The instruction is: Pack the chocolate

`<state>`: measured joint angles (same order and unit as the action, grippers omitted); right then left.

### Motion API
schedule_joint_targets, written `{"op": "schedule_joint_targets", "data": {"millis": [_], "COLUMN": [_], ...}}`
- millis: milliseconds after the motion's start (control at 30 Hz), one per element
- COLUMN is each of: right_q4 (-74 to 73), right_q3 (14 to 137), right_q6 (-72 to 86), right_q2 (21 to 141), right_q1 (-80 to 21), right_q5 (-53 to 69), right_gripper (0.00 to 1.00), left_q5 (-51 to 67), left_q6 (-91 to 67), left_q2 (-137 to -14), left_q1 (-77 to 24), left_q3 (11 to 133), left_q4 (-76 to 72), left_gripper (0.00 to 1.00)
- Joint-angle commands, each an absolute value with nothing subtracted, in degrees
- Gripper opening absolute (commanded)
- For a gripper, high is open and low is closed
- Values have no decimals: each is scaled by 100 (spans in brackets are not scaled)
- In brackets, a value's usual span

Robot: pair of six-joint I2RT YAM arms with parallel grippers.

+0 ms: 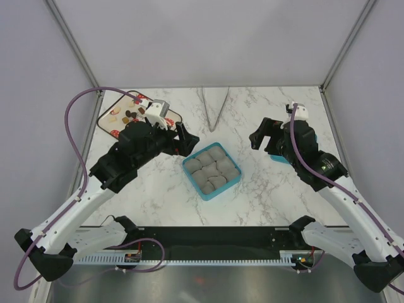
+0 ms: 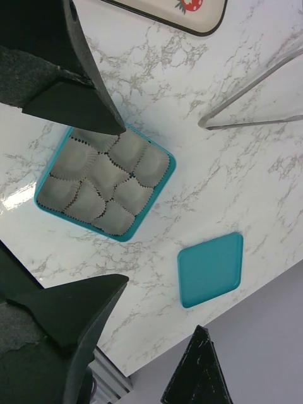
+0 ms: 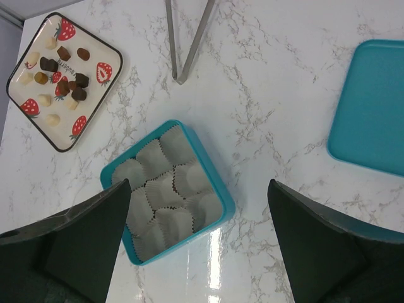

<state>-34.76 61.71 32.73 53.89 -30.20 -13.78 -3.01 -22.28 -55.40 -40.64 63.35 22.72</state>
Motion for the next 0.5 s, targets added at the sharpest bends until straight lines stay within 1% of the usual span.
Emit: {"op": "schedule_joint_targets", "data": {"millis": [0,100,233,300,367,433,467], "right_q4": [-3454,-3463,-3463,-3463,-3419,-3349,-3236], "right_q3": [6381,6381,6302,6258,6214,6100,6039], "right_q6": [3217,3191,3112,3059,2771,2585,2488], "right_q2": [5256,5203,5063,5001,4896,4721,4659], "right_q1": [-3015,-3015,-3015,-3006,-3015,-3015,-3015], "right_q5": [-1380,-1389,-1424,-1380,-960,-669,-459], "right_gripper": [98,98,98,98,98,98,98], "left_q5": [-536,-562,-554,-798,-1010,-1466,-1607], "left_q6": [-2399,-2338,-1874,-1758,-1574,-1407,-1354], "left_q2": [-5458,-5563,-6176,-6467,-6967,-7355,-7774], "left_q1": [-4069,-4069,-4061,-4069,-4069,-4069,-4069], "left_q3": [6310,6389,6906,7153,7557,7925,8076], "left_q4": [2206,2206,2206,2285,2338,2338,2347], "left_gripper": [100,100,100,100,99,99,99]}}
